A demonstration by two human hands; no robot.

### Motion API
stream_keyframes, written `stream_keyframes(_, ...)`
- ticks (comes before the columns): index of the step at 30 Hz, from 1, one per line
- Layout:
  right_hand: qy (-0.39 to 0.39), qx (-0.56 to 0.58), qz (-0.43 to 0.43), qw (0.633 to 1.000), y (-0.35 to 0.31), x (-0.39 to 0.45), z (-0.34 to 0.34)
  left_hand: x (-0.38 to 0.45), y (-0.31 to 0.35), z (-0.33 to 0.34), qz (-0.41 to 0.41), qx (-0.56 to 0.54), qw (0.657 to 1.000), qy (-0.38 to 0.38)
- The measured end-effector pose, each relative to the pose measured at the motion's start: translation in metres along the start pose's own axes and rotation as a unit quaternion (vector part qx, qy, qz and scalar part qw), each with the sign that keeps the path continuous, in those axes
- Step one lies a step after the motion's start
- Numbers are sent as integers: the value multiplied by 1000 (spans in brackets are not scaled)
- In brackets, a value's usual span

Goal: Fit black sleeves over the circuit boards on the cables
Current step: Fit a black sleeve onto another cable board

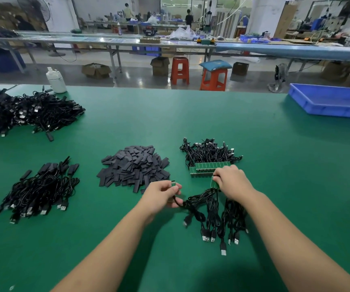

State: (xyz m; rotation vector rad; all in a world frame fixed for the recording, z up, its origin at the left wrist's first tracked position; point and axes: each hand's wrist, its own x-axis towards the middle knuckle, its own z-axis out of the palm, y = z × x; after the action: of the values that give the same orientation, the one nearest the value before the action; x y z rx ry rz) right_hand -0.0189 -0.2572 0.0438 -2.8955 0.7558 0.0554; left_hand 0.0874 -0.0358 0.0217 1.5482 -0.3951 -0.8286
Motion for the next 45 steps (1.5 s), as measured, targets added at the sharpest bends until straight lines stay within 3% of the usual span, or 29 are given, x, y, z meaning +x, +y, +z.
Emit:
stream_keyframes(5,-5,36,15,999,3,5,13,0,-1,-21,-27,0,998,-54)
stream_keyframes(9,39,47,-66,996,-20,-1,21,-3,-1,-22,6,27,996,-89)
stream_keyframes(14,-142,146,-140,969,-59,-17,26,-4,1,-20,32,52,991,-115)
stream_keyframes(17,-182,154,-146,960,-70,-22,37,-2,1,-29,24,72,993,-93)
stream_keyframes(22,-173,68,-166,969,-63,-29,46,6,-9,-50,17,152,988,36)
stream_keyframes(25,-170,23,-161,972,-59,-28,44,6,-16,-59,6,167,983,76)
stream_keyframes(30,-70,95,-131,984,-70,-20,38,4,-17,-58,15,200,976,82)
stream_keyframes(32,-81,117,-124,982,-79,-18,43,4,-14,-56,18,204,977,67)
stream_keyframes(36,-48,-32,-141,988,-90,-23,60,5,-11,-55,38,219,971,89)
stream_keyframes(41,-80,-86,-102,988,-83,-23,54,2,-10,-55,30,131,985,107)
stream_keyframes(43,-59,-58,-91,992,-88,-23,48,0,-9,-51,25,80,991,100)
stream_keyframes(45,-47,101,-78,991,-99,-26,43,-2,-7,-44,19,27,996,80)
